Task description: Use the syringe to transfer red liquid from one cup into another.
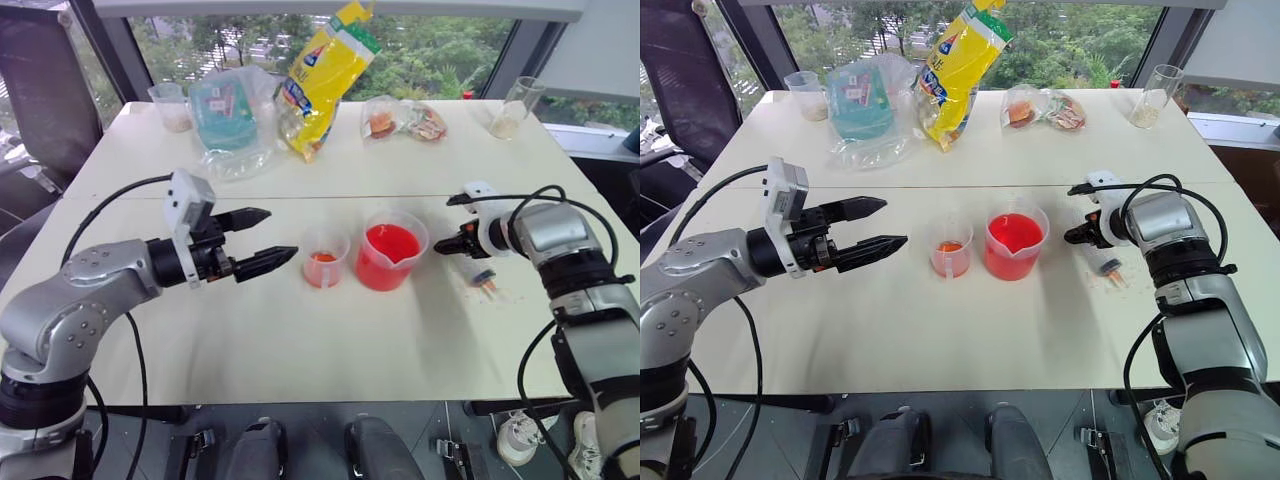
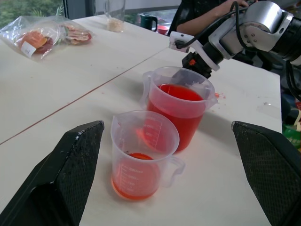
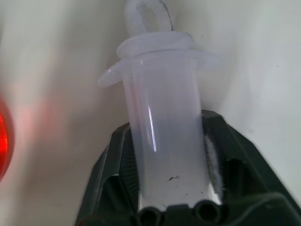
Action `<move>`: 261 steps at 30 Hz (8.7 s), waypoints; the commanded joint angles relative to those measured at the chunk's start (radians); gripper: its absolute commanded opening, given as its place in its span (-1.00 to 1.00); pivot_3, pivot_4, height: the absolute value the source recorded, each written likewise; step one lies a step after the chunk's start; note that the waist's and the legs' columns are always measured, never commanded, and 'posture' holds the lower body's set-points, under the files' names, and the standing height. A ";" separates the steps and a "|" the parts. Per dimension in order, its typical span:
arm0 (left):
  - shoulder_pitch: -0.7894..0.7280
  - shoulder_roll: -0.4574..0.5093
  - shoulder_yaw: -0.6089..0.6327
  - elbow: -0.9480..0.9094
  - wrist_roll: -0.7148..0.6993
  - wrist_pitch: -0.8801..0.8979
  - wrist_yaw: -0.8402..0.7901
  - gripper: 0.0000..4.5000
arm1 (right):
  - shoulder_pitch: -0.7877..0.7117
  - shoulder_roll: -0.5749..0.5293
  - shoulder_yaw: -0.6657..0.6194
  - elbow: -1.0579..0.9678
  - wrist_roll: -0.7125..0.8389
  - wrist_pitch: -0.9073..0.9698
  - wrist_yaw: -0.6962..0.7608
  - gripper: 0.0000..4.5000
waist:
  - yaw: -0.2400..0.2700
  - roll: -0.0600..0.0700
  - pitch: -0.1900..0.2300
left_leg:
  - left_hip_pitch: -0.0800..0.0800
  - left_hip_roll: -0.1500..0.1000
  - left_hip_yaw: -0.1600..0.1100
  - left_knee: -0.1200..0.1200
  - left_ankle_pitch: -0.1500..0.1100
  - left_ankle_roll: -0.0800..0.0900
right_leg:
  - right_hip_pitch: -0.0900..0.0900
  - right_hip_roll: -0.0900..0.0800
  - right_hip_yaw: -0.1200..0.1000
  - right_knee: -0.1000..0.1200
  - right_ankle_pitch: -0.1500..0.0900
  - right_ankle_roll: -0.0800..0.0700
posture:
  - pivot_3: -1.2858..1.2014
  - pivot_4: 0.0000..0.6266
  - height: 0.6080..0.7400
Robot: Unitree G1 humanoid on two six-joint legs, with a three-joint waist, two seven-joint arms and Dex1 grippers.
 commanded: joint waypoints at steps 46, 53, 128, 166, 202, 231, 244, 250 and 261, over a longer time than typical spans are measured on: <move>-0.641 -0.309 -0.272 0.520 0.214 -0.111 -0.344 1.00 | 0.571 0.479 -0.408 -0.845 0.406 -0.651 -0.236 -0.37 | 0.024 -0.001 0.000 | 0.000 0.000 0.000 0.000 0.001 -0.001 | -0.001 0.002 -0.001 0.001 0.000 0.000 | 0.03 -0.52 1.00; -0.680 -0.384 -0.297 0.626 0.281 -0.165 -0.366 1.00 | 0.584 0.471 -0.389 -0.855 0.398 -0.663 -0.241 -0.37 | 0.026 -0.001 0.000 | 0.000 0.000 0.000 0.000 0.001 -0.002 | -0.001 0.003 -0.001 0.001 0.000 0.000 | 0.03 -0.52 1.00; -0.676 -0.410 -0.171 0.704 0.364 -0.213 -0.337 0.90 | 0.526 0.372 -0.411 -0.923 0.468 -0.574 -0.270 -0.37 | 0.026 0.000 0.000 | 0.000 0.001 -0.001 0.000 0.002 -0.003 | -0.001 0.007 0.001 0.003 0.000 0.000 | 0.03 -0.52 1.00; -0.547 -0.255 -0.078 0.373 0.150 -0.009 -0.127 0.90 | 0.399 0.581 -0.210 -0.685 0.375 -0.748 -0.150 -0.37 | 0.023 0.000 -0.001 | 0.000 0.000 -0.001 0.000 0.002 -0.003 | -0.001 0.001 -0.002 0.004 0.000 0.000 | 0.03 -0.52 1.00; -0.488 -0.270 -0.156 0.355 0.166 -0.020 -0.152 -0.67 | 0.379 0.566 -0.218 -0.712 0.362 -0.733 -0.143 -0.37 | 0.023 0.000 -0.001 | 0.000 0.000 -0.001 0.000 0.002 -0.003 | -0.002 0.001 -0.002 0.004 0.000 0.000 | 0.03 -0.52 1.00; -0.430 -0.287 -0.173 0.344 0.195 -0.028 -0.157 -0.67 | 0.295 0.528 -0.264 -0.748 0.402 -0.669 -0.161 -0.37 | 0.024 0.000 -0.001 | 0.000 0.000 -0.001 0.000 0.002 -0.003 | -0.001 0.001 -0.002 0.004 0.000 0.000 | 0.03 -0.52 1.00; -0.446 -0.161 0.004 0.321 0.122 0.027 -0.113 0.99 | 0.354 0.530 -0.238 -0.753 0.407 -0.640 -0.145 -0.37 | 0.012 -0.001 0.000 | 0.000 0.001 -0.001 0.000 0.002 -0.003 | -0.002 0.001 -0.002 0.004 0.000 0.000 | 0.03 -0.52 1.00; -0.389 -0.085 0.054 0.300 0.105 0.020 -0.114 0.99 | 0.274 0.525 -0.324 -0.761 0.492 -0.563 -0.212 -0.37 | 0.003 0.000 0.000 | 0.000 0.000 -0.001 0.000 0.002 -0.003 | -0.001 0.000 -0.001 0.003 0.000 0.000 | 0.03 -0.52 1.00; -0.197 -0.085 0.072 0.179 0.069 0.019 -0.071 0.99 | -0.084 0.181 -0.519 -0.484 0.542 -0.002 -0.495 -0.37 | 0.004 -0.001 0.000 | -0.001 0.000 -0.001 -0.002 0.001 -0.002 | -0.001 -0.002 -0.002 0.000 0.000 0.000 | 0.03 -0.52 1.00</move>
